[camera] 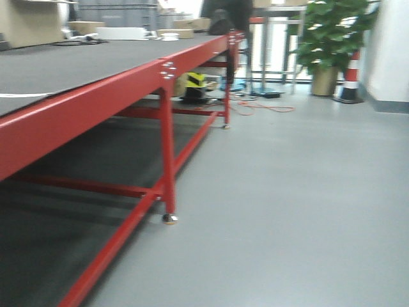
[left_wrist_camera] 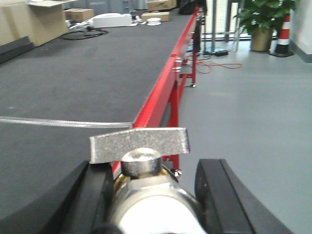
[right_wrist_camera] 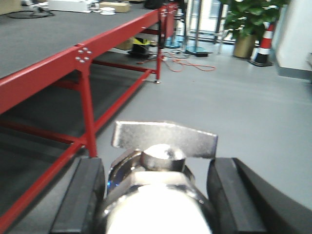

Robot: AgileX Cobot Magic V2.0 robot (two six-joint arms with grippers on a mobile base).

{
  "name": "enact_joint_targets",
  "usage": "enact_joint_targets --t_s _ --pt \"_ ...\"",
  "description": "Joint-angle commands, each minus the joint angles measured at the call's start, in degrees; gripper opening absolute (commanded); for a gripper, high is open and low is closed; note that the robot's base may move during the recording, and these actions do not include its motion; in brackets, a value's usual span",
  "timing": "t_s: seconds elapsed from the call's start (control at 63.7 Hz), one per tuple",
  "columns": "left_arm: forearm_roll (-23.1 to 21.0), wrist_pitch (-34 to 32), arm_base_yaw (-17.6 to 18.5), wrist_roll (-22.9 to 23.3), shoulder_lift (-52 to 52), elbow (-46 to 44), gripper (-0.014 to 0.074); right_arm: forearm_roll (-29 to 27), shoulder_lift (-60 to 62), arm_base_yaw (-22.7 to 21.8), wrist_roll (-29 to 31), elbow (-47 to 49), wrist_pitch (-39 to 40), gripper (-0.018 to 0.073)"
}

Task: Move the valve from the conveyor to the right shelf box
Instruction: 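Drive the base away from the conveyor toward the shelf of blue bins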

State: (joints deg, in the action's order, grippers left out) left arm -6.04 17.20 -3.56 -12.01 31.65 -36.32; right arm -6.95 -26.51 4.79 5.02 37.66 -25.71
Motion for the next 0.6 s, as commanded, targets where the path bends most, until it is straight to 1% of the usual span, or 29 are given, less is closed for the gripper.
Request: enact_joint_targets --t_s 0.0,0.581 --pt "-0.5 -3.3 0.3 0.2 -0.4 -0.4 -0.0111 0.4 0.5 0.1 0.1 1.0 4.8 -0.0154" --pt "-0.5 -3.3 0.3 0.2 -0.4 -0.4 -0.0111 0.4 0.5 0.1 0.1 1.0 4.8 -0.0154"
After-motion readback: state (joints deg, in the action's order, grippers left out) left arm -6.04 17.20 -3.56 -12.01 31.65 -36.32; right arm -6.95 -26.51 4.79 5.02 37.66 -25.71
